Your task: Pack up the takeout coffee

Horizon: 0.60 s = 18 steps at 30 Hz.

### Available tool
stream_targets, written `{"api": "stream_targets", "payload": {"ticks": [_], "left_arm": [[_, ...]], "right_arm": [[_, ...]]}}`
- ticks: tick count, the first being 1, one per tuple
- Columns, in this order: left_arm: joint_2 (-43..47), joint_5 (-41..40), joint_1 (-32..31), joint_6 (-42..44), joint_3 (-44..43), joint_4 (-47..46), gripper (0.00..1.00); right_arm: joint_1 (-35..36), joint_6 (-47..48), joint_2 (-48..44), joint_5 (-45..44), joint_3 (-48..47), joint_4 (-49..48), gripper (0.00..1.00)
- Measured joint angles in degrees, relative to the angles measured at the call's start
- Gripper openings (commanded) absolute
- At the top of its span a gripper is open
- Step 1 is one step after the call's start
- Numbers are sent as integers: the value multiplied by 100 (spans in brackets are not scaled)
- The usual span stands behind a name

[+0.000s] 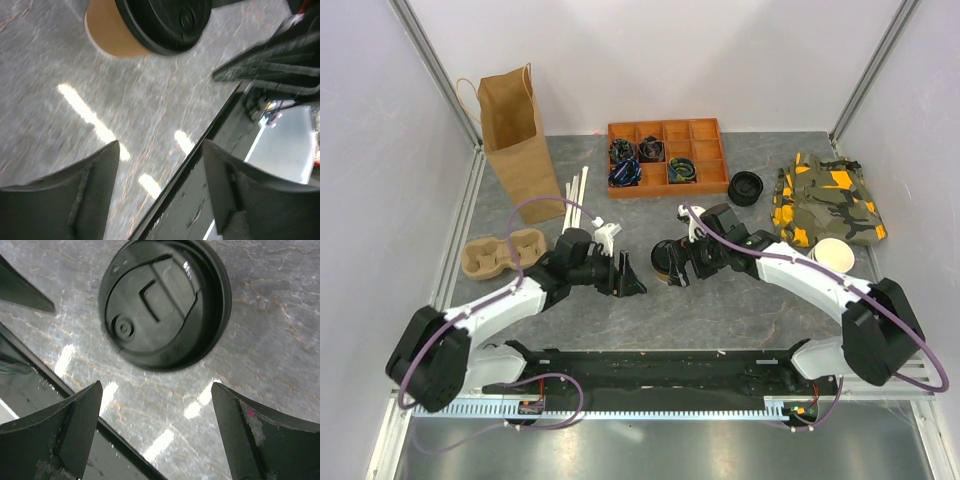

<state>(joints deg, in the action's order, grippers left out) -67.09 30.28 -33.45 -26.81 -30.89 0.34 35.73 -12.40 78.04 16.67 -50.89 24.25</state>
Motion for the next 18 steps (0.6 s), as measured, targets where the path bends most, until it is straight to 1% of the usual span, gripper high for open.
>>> {"api": "stream_targets", "payload": {"ticks": [5, 8, 10, 14, 18], "left_arm": [[-914, 286, 0, -566, -24, -1062, 50], [-1314, 376, 0, -702, -107, -1401, 44], [-1604, 479, 0, -732, -267, -1532, 41], [-2194, 599, 0, -778, -741, -1633, 40], [-2656, 634, 0, -876, -1163, -1668, 39]], "right_arm": [[0, -120, 417, 13, 0, -297, 98], [0, -177, 533, 4, 2, -400, 98], [-2, -205, 557, -11, 0, -422, 98], [-42, -273, 577, -85, 0, -463, 98], [-258, -302, 647, -166, 0, -501, 97]]}}
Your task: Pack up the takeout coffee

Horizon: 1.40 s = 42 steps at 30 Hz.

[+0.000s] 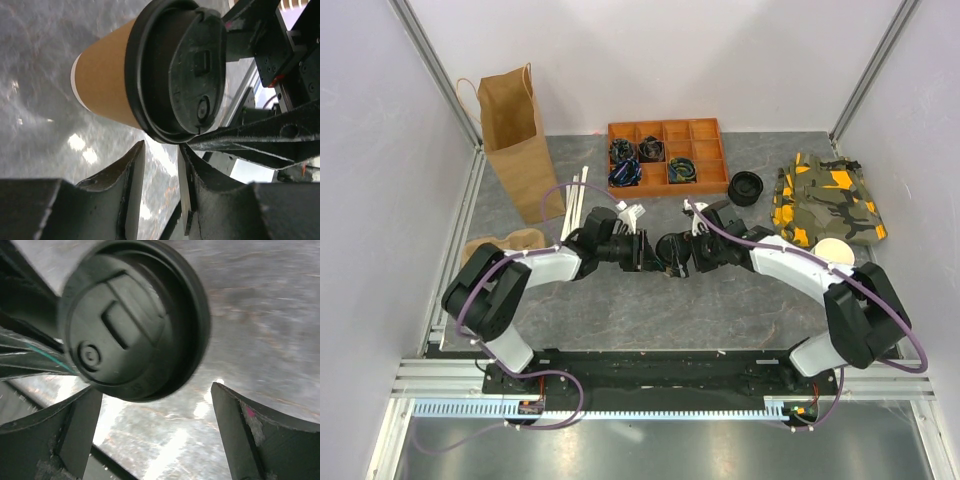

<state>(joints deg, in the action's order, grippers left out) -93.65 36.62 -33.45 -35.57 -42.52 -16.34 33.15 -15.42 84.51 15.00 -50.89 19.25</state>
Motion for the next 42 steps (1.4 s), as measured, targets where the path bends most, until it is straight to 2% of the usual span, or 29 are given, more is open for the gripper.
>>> {"api": "stream_targets", "payload": {"ticks": [7, 14, 27, 31, 37, 39, 42], "left_arm": [[-636, 7, 0, -144, -610, -2, 38], [-1445, 17, 0, -212, -1574, -2, 37], [-2564, -4, 2, -341, -2970, -13, 37], [-2817, -4, 0, -361, -3193, -11, 40], [-2618, 57, 13, -334, -3003, 76, 54], [-2188, 114, 28, -199, -2695, 262, 63], [-927, 166, 50, 240, -2118, 1003, 71]], "right_arm": [[-601, 13, 280, -101, -31, -31, 97], [-1071, 46, 651, -164, -380, -125, 97], [-1641, 72, 1014, -149, -870, -299, 97], [-1705, 98, 990, -44, -975, -297, 98], [-1703, 127, 638, 260, -1003, -221, 98], [-1703, 116, 415, 444, -1014, -157, 98], [-1687, 76, 55, 693, -1078, -127, 98]]}}
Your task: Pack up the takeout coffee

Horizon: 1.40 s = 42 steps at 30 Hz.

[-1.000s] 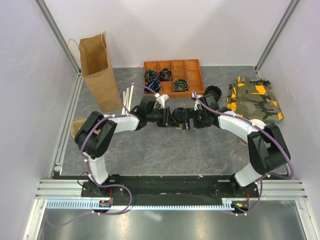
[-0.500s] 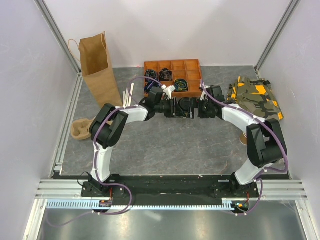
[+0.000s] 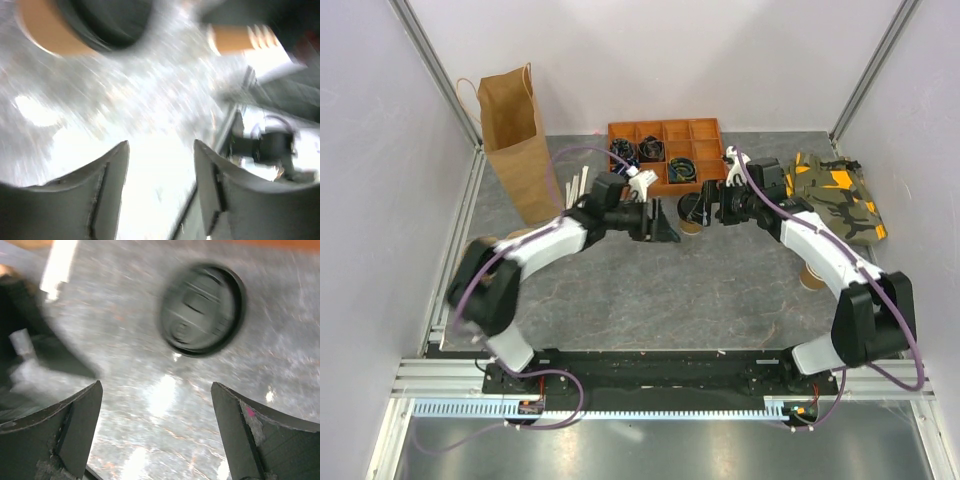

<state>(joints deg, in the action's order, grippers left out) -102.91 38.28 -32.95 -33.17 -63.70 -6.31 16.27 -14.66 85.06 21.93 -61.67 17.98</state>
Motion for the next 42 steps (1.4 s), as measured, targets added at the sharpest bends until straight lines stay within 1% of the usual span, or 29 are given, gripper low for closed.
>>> {"api": "stream_targets", "payload": {"ticks": [2, 5, 7, 8, 11, 13, 14, 15, 17, 18, 19, 21, 22, 24, 25, 27, 28, 30, 34, 39, 42], "left_arm": [[903, 48, 26, 409, 144, 660, 75], [2433, 278, 282, 1381, 125, 1899, 79], [3077, 514, 750, 2079, -22, 2769, 80], [3298, 610, 1113, 2570, -216, 3432, 80], [3510, 678, 2197, 4242, -916, 5320, 80], [3552, 605, 2747, 5302, -1182, 6317, 79], [3595, 514, 2889, 5823, -1220, 6699, 78], [3639, 411, 3303, 6277, -1222, 7018, 77], [3689, 212, 3901, 7278, -1222, 7560, 74], [3692, 164, 4083, 7547, -1222, 7678, 72], [3681, 90, 4385, 8035, -1222, 7834, 69], [3604, 17, 4782, 8684, -1220, 8002, 67], [3534, -39, 4944, 8988, -1217, 8065, 66], [3324, -90, 5143, 9525, -1154, 8131, 62], [3246, -105, 5182, 9680, -1106, 8140, 60], [3093, -151, 5272, 10024, -901, 8142, 60], [3042, -186, 5294, 10170, -785, 8142, 58], [2988, -205, 5320, 10389, -577, 8098, 57], [2736, -216, 5322, 10719, -313, 7914, 55], [2347, -232, 5305, 10824, -109, 7326, 55], [2190, -310, 5246, 10817, 35, 6946, 56]], "right_arm": [[57, -24, -227, 142, -74, -4, 98], [308, -52, -450, 308, -164, -35, 98], [612, -57, -479, 369, -203, -35, 98], [785, -57, -470, 396, -205, -35, 98], [1274, -55, -350, 490, -232, 4, 98], [1523, -52, -170, 525, -315, 13, 98], [1620, -55, -59, 525, -372, 17, 98], [1681, -55, 37, 525, -426, 26, 98], [1834, -74, 337, 520, -627, 33, 97], [1886, -103, 455, 520, -713, 13, 96], [1969, -166, 629, 518, -835, -48, 95], [2131, -310, 927, 531, -1019, -186, 93], [2203, -363, 1073, 553, -1106, -247, 90], [2402, -564, 1526, 621, -1460, -404, 88], [2472, -634, 1707, 656, -1591, -463, 85], [2647, -848, 2133, 728, -1917, -649, 81], [2715, -968, 2332, 780, -2041, -767, 77], [2828, -1231, 2640, 844, -2221, -999, 74], [2997, -1923, 3220, 990, -2404, -1646, 63], [3112, -2706, 3873, 1082, -2594, -2323, 61], [3163, -3047, 4144, 1095, -2708, -2568, 61]]}}
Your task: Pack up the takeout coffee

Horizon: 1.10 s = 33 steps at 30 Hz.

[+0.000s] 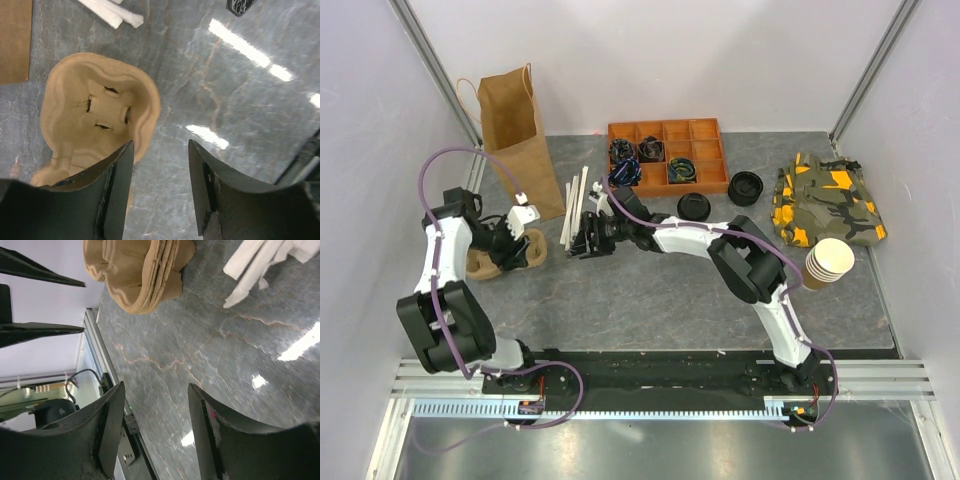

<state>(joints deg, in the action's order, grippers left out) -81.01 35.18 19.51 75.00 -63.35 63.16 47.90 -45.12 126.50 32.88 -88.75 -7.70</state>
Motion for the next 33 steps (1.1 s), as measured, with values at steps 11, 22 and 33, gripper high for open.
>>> {"api": "stream_targets", "payload": {"ticks": [11, 22, 33], "left_arm": [[-501, -341, -164, -59, 173, -848, 58], [-573, -358, -332, -136, 291, -999, 59], [-573, -507, -765, -719, 439, -1456, 49]], "right_arm": [[52, -619, 564, -15, -542, -549, 57], [107, -866, 1012, -120, -782, -804, 45], [227, -1134, 1290, -251, -927, -1082, 44]]}}
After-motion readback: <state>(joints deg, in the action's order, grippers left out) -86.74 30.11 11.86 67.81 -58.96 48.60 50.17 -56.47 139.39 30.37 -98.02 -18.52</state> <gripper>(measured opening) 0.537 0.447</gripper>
